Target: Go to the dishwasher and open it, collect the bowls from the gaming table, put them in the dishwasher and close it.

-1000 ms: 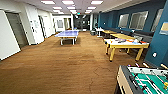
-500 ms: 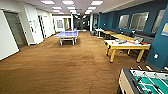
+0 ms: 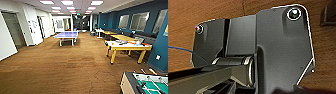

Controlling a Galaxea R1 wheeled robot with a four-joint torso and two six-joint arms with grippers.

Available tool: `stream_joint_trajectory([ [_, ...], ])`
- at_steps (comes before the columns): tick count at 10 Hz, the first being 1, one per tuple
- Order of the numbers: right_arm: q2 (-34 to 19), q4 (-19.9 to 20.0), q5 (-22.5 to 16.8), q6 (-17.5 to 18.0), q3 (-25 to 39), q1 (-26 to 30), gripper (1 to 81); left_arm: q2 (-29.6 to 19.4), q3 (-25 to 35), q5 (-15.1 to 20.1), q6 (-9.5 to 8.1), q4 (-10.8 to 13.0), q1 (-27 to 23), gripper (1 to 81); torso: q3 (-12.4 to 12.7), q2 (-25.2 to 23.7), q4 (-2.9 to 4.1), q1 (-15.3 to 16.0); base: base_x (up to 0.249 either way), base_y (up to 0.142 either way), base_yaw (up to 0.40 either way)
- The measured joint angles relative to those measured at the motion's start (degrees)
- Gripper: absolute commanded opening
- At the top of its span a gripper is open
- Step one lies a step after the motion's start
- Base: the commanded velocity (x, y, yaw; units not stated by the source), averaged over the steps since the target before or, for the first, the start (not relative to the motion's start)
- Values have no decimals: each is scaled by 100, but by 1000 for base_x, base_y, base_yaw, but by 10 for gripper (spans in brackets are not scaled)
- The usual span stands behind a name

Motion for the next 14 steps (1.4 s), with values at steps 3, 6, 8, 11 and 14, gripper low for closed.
stream_joint_trajectory([
  [3,11,0,-2,-2,0,2,811,-13,-7,-5,0,0,-9,811,0,0,0,0,177,0,0],
  [6,11,0,0,0,2,16,811,9,-20,4,1,0,0,811,0,0,0,-2,178,0,0],
  [8,-2,0,-5,0,2,13,811,6,-20,2,1,0,2,811,0,0,0,-5,178,0,0],
  [11,-4,-1,0,0,2,17,811,20,-20,0,1,0,0,811,0,0,0,-5,181,0,0],
  [14,-2,-1,0,0,2,26,811,24,-22,2,1,0,0,811,0,0,0,-2,185,0,0],
])
